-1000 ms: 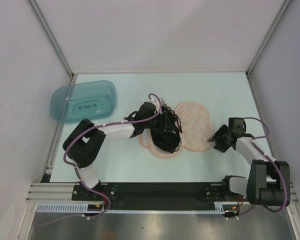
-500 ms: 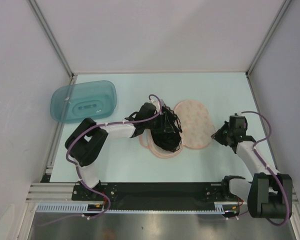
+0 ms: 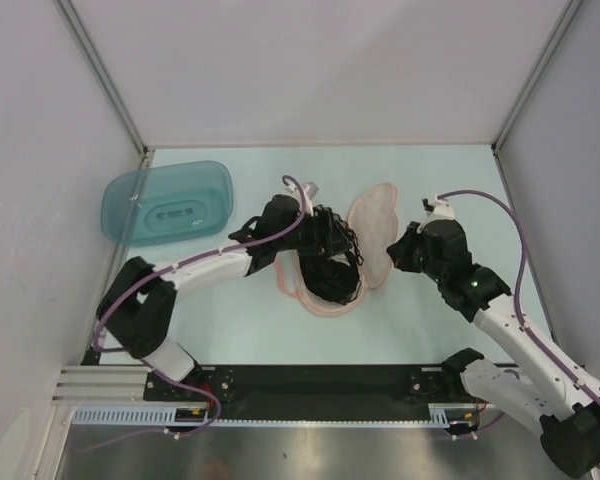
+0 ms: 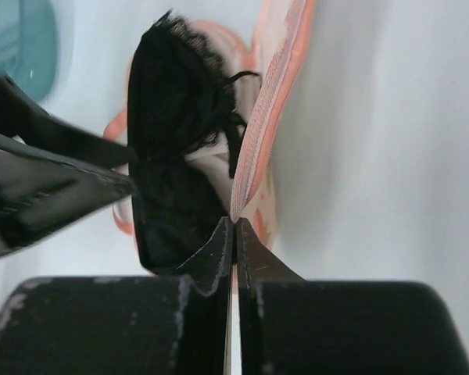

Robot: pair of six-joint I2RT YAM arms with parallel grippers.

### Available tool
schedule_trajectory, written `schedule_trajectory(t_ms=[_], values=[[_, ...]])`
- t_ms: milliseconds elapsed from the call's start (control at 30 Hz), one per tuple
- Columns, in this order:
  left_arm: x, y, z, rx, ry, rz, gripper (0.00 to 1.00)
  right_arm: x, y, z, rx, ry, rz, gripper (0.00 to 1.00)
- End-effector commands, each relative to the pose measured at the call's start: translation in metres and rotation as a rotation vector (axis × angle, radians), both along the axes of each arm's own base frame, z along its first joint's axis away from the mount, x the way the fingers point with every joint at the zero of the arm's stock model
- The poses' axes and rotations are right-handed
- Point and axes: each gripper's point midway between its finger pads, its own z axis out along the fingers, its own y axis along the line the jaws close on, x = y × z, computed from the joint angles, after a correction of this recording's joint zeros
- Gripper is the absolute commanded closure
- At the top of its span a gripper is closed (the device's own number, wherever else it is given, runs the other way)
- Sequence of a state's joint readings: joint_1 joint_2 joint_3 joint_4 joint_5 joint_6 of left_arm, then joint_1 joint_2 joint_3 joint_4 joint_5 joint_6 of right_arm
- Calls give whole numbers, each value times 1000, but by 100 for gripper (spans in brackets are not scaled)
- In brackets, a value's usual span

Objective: Place the bra in the laundry bag and zip it closed

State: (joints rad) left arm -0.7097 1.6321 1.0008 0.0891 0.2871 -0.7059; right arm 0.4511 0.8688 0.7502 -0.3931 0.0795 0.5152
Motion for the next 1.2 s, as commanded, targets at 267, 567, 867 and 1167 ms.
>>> schedule_trajectory(t_ms=[267, 567, 867, 1167], values=[[4, 62, 42, 19, 30, 257, 33, -27, 87, 15, -154, -101, 356, 100], [-5, 114, -43, 97, 111, 398, 51, -38, 124, 17, -195, -109, 468, 100], [-15, 90, -63, 29, 120, 273, 51, -51, 153, 21, -156, -119, 570, 100], [-15, 64, -90, 9, 188, 218, 71, -62, 205, -20, -39, 94, 650, 100]])
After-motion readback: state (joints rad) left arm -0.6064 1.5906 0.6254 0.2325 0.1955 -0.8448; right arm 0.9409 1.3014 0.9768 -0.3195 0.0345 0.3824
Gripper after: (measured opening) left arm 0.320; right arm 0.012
